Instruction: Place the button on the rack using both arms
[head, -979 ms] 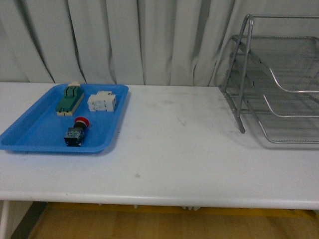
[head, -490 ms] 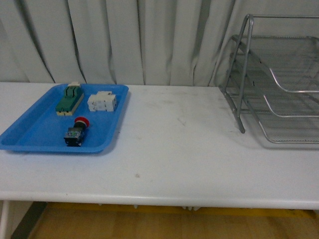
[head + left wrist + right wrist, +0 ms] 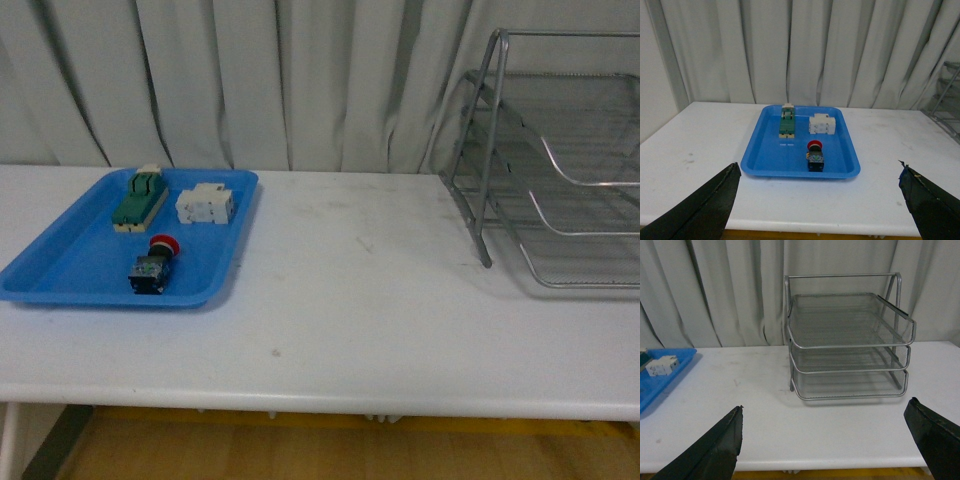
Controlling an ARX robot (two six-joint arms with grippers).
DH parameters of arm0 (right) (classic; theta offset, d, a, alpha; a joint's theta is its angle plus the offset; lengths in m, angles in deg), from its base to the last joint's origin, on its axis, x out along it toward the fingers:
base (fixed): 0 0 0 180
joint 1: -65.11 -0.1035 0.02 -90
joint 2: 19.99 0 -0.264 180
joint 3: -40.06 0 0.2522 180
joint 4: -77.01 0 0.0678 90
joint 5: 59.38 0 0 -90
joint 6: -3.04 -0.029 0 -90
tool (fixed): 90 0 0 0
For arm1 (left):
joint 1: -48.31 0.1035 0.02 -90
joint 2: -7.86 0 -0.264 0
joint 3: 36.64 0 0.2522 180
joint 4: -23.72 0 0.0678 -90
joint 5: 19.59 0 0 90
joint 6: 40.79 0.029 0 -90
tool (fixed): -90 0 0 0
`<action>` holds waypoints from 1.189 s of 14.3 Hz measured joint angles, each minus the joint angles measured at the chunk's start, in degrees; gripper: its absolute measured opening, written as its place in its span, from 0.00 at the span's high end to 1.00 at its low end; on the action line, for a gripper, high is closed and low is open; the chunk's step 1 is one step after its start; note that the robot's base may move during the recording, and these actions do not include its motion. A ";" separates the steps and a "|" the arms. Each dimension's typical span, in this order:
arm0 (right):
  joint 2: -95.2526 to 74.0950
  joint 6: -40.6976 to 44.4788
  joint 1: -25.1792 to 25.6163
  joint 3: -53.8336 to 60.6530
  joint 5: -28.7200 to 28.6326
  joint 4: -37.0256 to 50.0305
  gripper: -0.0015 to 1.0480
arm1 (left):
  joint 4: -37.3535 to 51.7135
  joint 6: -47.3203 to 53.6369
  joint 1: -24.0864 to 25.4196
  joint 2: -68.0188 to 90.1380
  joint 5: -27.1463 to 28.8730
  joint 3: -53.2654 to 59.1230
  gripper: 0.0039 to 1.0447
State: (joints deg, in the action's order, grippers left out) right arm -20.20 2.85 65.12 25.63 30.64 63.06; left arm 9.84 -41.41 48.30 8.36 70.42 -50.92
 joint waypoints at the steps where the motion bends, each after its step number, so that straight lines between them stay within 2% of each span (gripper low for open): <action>1: 0.00 0.00 0.00 0.00 0.00 0.00 0.06 | 0.00 0.00 0.00 0.00 0.00 0.00 0.06; 7: 0.00 0.00 0.00 0.00 0.00 0.00 0.06 | 0.02 0.00 0.00 0.00 0.00 0.00 0.06; 8: -1.66 -0.17 2.80 -1.09 -7.32 -3.91 0.06 | 0.00 0.00 0.00 0.00 0.09 0.00 0.06; 9: -8.61 -0.24 8.37 -2.40 -18.58 -2.38 0.06 | 0.02 0.02 0.00 0.00 -0.09 0.00 0.06; 11: -17.18 -0.17 9.68 -4.50 -30.40 7.32 0.06 | -0.04 0.02 0.00 0.00 0.02 0.00 0.06; 13: -32.35 -0.50 10.58 -9.84 -29.86 21.92 0.06 | -0.04 0.02 0.00 0.00 0.00 0.00 0.06; 15: -50.82 -2.58 12.26 -17.90 -26.53 34.18 0.06 | -0.02 0.02 0.00 0.00 0.00 0.00 0.06; 16: -60.24 -4.87 13.62 -24.39 -24.81 37.38 0.06 | -0.02 0.02 0.00 0.00 0.02 0.00 0.06; 17: -69.18 -8.04 15.17 -32.06 -23.37 36.87 0.06 | -0.02 0.02 0.00 0.00 0.00 0.00 0.06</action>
State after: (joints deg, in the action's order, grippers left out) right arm -89.38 -5.19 80.29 -6.43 7.27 99.94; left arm 9.82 -41.39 48.30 8.36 70.42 -50.92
